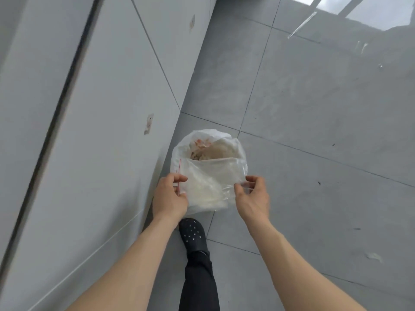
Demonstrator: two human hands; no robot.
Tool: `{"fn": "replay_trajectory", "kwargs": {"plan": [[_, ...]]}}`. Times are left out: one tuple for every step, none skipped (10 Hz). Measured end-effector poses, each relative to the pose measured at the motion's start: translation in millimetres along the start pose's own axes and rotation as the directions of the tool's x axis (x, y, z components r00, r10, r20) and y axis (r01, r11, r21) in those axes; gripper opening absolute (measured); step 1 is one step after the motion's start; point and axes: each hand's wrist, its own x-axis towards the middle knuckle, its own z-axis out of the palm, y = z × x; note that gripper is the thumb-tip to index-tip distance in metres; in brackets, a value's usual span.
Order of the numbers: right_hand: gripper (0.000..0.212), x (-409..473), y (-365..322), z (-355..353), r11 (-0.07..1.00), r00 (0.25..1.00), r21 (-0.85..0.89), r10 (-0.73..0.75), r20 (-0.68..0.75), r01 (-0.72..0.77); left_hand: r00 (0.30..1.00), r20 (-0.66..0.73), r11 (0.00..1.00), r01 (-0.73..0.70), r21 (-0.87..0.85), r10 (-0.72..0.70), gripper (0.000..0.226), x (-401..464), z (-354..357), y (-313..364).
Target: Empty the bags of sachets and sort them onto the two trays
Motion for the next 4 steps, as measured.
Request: {"fn": "replay_trajectory", "kwargs": {"plan": [[0.057,11,10,6,0.987,0.999,-0.155,-0.035,0.022,0.038,0.999,0.048,0.999,0.013,0.042,-0.015,0.040,7,11,-6],[0.079,11,15,4,0.921,0.993,-0.376,-0.065,0.098,0.097,0.997,0.076,0.996,0.015,0.086,-0.021,0.053,2,9,-9],[0.085,2,12,-4,0.835,0.978,-0.510,-0.156,0.139,0.206,0.996,0.091,0.982,-0.027,0.188,0.010,0.063,-9,-3,-3],[0.088,-13,6,-15,0.732,0.950,-0.607,-0.264,0.168,0.311,0.990,0.065,0.938,-0.137,0.319,0.122,0.071,-26,-14,9]]}}
